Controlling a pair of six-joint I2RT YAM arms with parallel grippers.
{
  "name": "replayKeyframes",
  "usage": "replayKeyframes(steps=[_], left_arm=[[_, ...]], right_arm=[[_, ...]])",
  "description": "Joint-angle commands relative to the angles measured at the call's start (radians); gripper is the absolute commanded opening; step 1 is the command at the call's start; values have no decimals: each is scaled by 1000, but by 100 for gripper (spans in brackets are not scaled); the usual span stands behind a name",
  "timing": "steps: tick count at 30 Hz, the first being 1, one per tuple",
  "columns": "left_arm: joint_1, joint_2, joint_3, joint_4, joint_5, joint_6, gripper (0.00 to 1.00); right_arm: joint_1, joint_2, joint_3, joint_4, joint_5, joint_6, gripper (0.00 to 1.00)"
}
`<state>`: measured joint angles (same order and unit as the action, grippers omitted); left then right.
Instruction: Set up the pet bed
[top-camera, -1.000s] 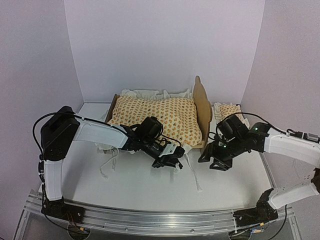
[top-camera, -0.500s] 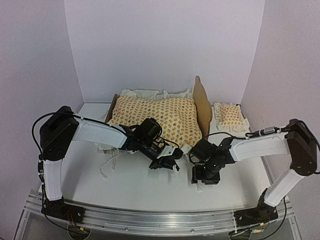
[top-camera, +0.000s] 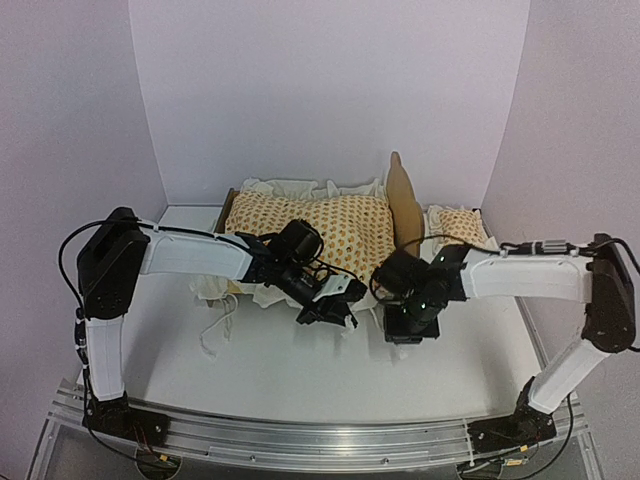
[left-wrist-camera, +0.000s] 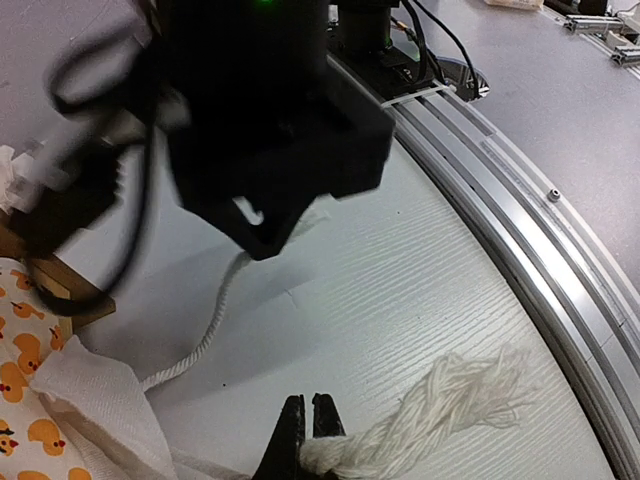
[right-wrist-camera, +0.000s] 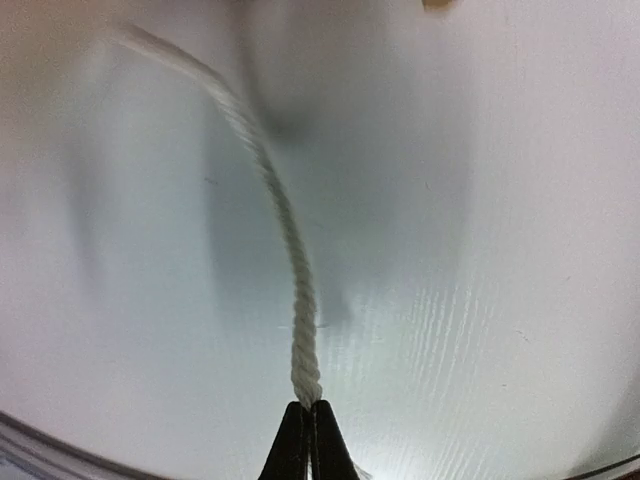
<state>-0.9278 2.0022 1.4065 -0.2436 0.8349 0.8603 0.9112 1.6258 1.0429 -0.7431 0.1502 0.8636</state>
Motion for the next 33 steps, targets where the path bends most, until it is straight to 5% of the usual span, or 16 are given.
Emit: replayKeyframes(steps=[1, 8, 19, 23, 27, 33], left_arm=[[12, -53, 58, -82, 32, 37, 0], [11, -44, 74, -220, 71, 189, 0], [-71, -68, -52, -396, -19, 522, 0], [-75, -61, -22, -345, 23, 404, 0], [-54, -27, 76, -275, 58, 199, 0], [-7, 3, 144, -237, 126, 35, 0]], right_arm=[[-1, -173, 365, -184, 159, -141, 0], [-7, -194, 647, -237, 259, -257, 0], [-30, -188, 715, -238, 257, -284, 0], [-48, -237, 571, -235, 129, -293, 0], [-48, -283, 335, -169, -172, -306, 0], [-25, -487, -110, 176, -453, -177, 0]])
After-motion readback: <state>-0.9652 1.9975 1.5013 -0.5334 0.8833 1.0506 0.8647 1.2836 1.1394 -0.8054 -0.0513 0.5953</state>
